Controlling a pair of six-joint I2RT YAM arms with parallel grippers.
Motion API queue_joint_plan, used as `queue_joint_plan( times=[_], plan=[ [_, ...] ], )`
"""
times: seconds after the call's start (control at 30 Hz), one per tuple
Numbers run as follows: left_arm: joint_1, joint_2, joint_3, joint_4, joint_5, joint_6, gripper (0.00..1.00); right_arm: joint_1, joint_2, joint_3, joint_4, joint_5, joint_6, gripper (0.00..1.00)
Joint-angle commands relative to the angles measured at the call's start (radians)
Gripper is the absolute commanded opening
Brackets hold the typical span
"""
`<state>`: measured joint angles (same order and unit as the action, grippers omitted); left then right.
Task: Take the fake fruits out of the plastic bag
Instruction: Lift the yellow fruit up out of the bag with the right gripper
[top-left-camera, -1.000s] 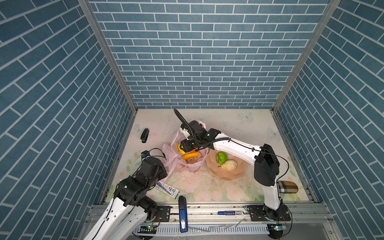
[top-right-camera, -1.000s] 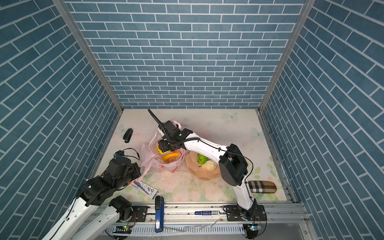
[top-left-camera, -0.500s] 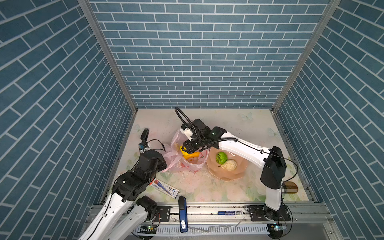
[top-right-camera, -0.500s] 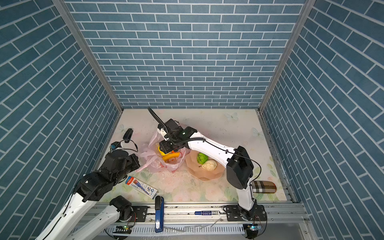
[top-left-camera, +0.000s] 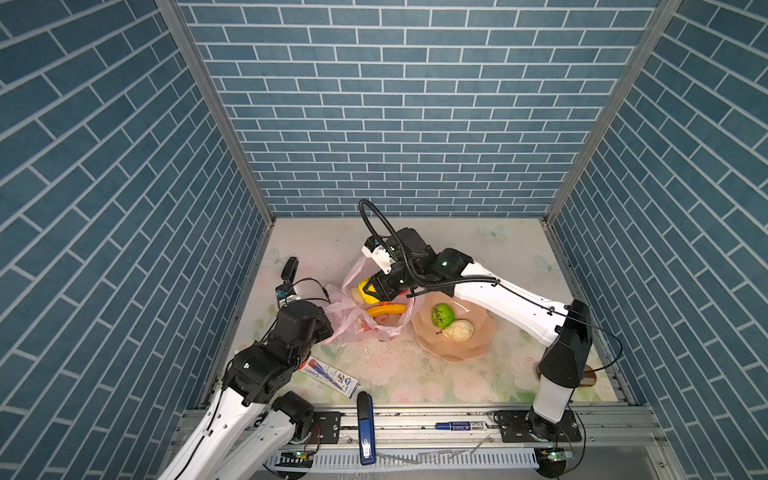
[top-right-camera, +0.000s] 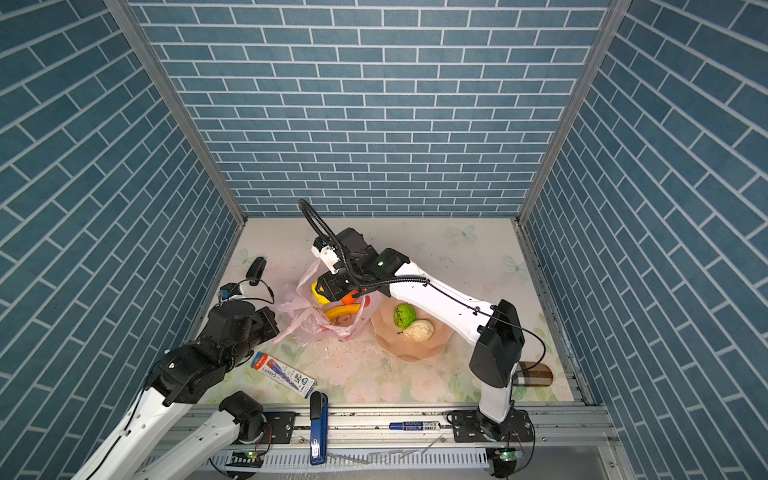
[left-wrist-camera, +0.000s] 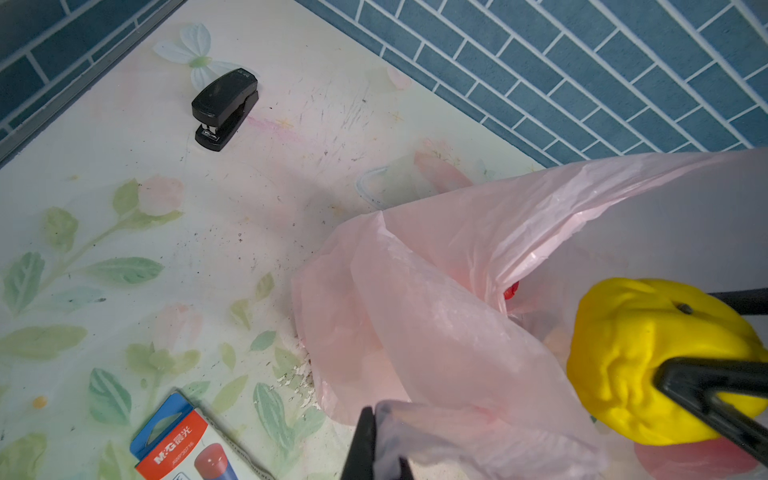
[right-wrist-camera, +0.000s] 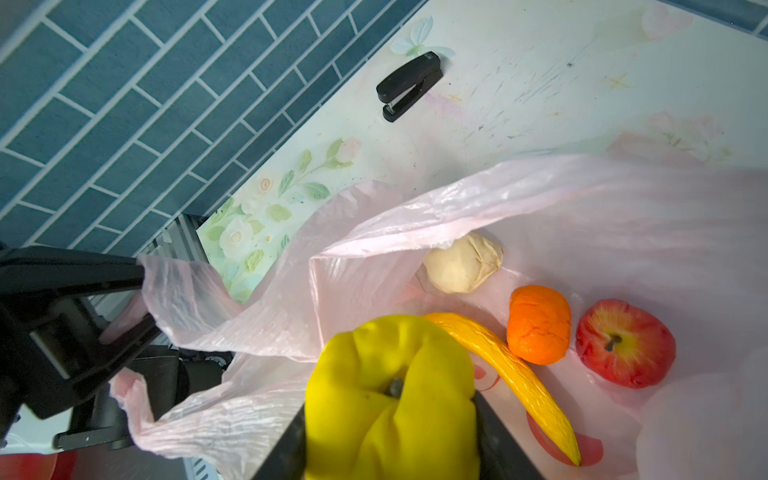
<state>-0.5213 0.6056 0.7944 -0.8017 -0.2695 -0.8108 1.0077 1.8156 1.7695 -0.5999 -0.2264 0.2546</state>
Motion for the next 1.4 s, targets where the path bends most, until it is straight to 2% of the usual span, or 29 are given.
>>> queue_joint_plan(
  times=[0.0,0.17,0.33,0.5,0.67,0.9,1.37],
  plan=[
    [0.006,-0.023,-0.005,0.001,-0.023,0.007,0.06,-0.009,0.003,0.015,0.082,-0.050,0.000,0.22],
    [0.006,-0.055,-0.005,-0.016,-0.041,0.007,0.06,-0.023,0.045,-0.031,0.286,-0.170,0.136,0.22],
    [0.006,-0.084,-0.013,-0.032,-0.060,-0.001,0.06,-0.023,0.096,-0.025,0.426,-0.238,0.238,0.21],
    [0.006,-0.095,-0.013,-0.036,-0.077,0.001,0.06,-0.024,0.125,-0.031,0.486,-0.266,0.312,0.21],
    [0.006,-0.099,-0.023,-0.021,-0.087,0.002,0.06,-0.023,0.097,-0.118,0.517,-0.254,0.359,0.20],
    [0.006,-0.082,-0.034,0.016,-0.073,0.008,0.06,-0.022,0.042,-0.113,0.480,-0.255,0.328,0.20],
    [0.006,-0.058,-0.052,0.049,-0.042,0.007,0.06,-0.022,0.148,0.330,0.266,-0.249,0.146,0.20]
  ],
)
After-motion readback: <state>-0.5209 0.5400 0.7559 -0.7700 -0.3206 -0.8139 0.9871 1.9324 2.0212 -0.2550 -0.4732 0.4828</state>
